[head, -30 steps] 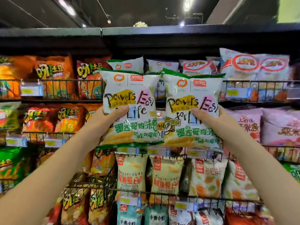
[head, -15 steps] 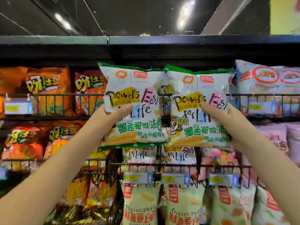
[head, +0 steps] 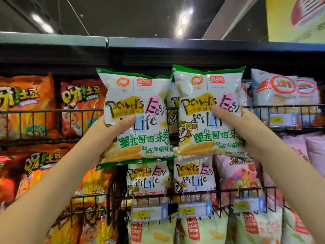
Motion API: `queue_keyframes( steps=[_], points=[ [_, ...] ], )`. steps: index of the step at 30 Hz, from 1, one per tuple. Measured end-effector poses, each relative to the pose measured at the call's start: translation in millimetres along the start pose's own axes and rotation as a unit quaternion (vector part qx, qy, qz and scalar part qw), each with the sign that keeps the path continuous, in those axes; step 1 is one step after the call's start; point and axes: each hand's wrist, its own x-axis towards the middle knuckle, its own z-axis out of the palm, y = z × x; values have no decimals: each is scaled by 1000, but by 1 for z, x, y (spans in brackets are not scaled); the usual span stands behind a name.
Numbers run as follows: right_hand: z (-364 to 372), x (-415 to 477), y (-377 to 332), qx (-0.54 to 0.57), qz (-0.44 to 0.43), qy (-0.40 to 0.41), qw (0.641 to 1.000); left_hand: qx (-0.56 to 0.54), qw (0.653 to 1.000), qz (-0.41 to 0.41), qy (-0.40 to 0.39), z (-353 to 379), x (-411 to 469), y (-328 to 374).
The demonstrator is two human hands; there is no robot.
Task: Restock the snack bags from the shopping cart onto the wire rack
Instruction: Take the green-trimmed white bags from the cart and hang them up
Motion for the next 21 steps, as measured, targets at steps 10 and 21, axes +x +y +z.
queue_keyframes(
  steps=[10,21],
  points=[
    [-1,62,-62,-2,-132,-18,991,-27,999,14,11,-4,17,0],
    [6,128,-51,6,-200,-41,979,-39,999,31,10,-3,24,-4]
  ],
)
